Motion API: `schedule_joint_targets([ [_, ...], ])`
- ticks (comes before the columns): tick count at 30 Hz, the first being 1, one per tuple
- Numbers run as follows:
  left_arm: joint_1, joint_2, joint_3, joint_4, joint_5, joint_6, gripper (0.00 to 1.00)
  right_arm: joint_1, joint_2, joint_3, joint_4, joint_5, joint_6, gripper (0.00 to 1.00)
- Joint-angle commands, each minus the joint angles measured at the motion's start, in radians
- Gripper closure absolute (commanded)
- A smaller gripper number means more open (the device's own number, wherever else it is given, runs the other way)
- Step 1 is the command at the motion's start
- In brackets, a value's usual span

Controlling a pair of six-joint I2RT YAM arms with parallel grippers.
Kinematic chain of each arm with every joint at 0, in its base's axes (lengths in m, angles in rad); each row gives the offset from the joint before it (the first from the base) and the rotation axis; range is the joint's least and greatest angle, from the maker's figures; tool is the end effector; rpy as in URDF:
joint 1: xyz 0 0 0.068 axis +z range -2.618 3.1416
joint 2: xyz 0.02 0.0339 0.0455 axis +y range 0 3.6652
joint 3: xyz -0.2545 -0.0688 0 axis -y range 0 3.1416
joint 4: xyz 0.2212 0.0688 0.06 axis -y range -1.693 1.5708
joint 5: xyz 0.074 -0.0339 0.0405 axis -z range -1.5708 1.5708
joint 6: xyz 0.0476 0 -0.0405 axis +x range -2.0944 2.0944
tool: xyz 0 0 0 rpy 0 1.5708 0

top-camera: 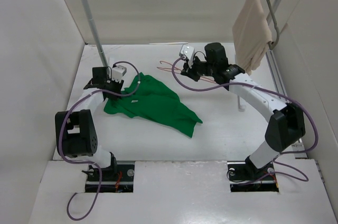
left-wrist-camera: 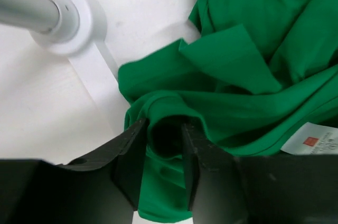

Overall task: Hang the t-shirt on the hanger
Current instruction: Place tshirt on hanger

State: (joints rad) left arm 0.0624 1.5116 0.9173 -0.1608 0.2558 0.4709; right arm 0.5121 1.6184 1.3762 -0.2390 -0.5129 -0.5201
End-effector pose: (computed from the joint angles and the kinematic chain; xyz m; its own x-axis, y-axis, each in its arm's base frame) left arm 0.3094 0.0073 0.2111 -0.5535 0.4052 -0.7276 0.4204 0.8901 0.1758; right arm 0.3055 0.1985 0.3195 0.0505 -0.4684 -0.8821 -0.9001 0.3614 -0.2434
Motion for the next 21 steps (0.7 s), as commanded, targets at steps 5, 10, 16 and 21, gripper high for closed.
schedule_joint_targets([
  [5,0.001,-0.005,-0.029,0.026,-0.064,0.055,0.90,0.015,-0.038,0.043,-0.010,0.002,-0.026,1.00],
  [10,0.001,-0.005,0.029,-0.035,-0.015,0.080,1.00,0.026,-0.058,0.043,-0.040,-0.027,-0.055,1.00],
  [16,-0.018,-0.005,0.277,-0.346,0.151,0.149,1.00,0.072,-0.143,0.038,-0.108,-0.240,-0.141,1.00],
  [21,-0.067,-0.016,0.336,-0.442,0.230,0.158,1.00,0.112,-0.103,0.015,-0.049,-0.383,-0.141,1.00],
])
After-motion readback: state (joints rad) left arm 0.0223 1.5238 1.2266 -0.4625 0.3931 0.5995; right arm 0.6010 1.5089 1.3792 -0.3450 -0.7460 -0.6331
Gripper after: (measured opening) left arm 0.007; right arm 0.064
